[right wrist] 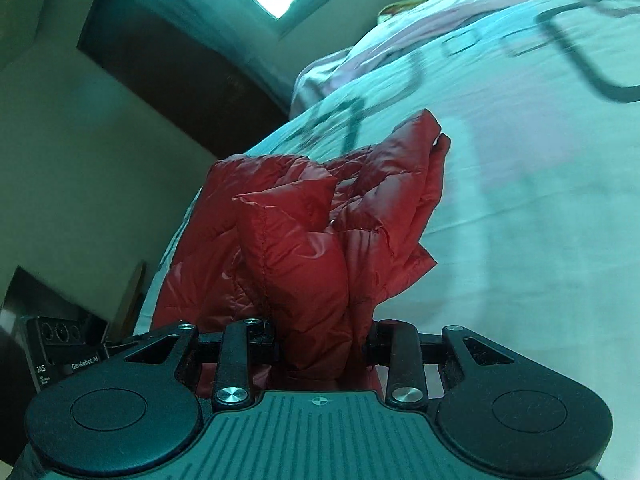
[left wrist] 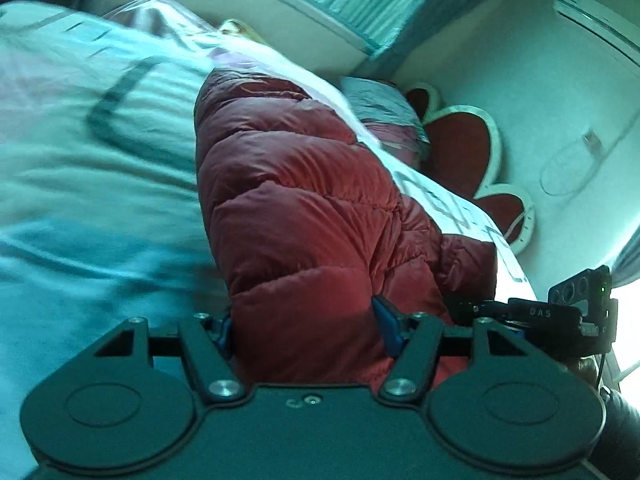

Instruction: Fold large clothes

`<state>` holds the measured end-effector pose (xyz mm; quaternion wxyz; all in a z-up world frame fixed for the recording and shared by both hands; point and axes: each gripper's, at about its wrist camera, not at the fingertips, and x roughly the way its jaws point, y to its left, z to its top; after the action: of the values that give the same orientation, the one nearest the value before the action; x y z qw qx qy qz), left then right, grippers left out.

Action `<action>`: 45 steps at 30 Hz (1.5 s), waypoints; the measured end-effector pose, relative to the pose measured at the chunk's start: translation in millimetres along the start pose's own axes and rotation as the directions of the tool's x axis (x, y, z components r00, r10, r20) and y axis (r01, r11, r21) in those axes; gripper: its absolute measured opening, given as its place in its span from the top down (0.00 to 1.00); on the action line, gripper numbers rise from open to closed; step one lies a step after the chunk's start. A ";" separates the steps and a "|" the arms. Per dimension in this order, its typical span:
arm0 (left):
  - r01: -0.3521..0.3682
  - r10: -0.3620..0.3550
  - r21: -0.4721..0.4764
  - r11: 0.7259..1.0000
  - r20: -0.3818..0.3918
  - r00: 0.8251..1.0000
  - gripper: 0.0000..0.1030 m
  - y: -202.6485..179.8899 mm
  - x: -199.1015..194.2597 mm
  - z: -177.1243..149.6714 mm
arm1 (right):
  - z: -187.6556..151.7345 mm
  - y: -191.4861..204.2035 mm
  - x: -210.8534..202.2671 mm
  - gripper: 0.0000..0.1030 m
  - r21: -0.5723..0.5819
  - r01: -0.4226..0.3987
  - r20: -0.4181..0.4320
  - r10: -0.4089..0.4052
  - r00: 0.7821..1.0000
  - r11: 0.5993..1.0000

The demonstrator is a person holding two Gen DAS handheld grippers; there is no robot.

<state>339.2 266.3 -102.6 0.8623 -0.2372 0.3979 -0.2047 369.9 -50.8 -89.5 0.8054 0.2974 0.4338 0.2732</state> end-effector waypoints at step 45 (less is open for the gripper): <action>-0.081 0.061 0.384 0.920 0.065 0.996 0.54 -31.9 -39.6 -8.2 | -36.9 68.3 -22.1 0.92 -0.262 0.317 0.140 -0.289 0.947 0.911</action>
<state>303.8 260.2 -65.7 0.9089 -0.0530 0.3357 -0.2414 315.2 -11.2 -45.2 0.8924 0.1221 0.3913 0.1886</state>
